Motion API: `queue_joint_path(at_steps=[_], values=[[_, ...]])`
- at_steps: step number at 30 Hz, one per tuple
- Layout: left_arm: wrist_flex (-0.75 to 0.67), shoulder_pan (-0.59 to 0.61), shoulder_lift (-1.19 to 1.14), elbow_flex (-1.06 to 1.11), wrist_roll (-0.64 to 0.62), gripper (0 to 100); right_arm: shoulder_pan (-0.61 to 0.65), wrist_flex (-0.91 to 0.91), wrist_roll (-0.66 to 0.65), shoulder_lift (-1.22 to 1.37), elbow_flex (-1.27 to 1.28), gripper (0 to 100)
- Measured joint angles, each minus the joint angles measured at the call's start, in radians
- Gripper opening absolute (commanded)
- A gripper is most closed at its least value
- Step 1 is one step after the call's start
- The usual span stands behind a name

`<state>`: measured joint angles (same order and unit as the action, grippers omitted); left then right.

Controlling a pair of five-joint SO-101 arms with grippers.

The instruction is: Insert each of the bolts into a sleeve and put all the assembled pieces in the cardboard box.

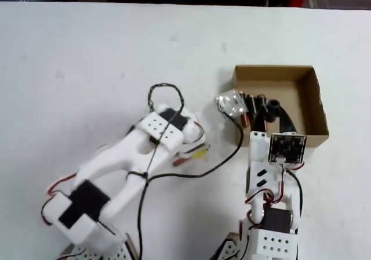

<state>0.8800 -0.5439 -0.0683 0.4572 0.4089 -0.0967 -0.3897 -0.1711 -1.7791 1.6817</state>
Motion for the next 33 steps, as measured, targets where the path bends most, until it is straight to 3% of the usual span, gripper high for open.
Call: queue_joint_path(at_steps=[12,21,33], values=[[0.028,-0.002,-0.292,-0.224,-0.020,23,0.000,0.000,0.000,0.000,0.000,1.7],[0.199,-0.020,-0.427,-0.422,-0.023,6,-0.002,0.000,0.000,0.000,0.000,1.7],[0.235,-0.018,-0.489,-0.503,-0.129,5,-0.002,0.000,0.000,0.000,0.000,1.7]])
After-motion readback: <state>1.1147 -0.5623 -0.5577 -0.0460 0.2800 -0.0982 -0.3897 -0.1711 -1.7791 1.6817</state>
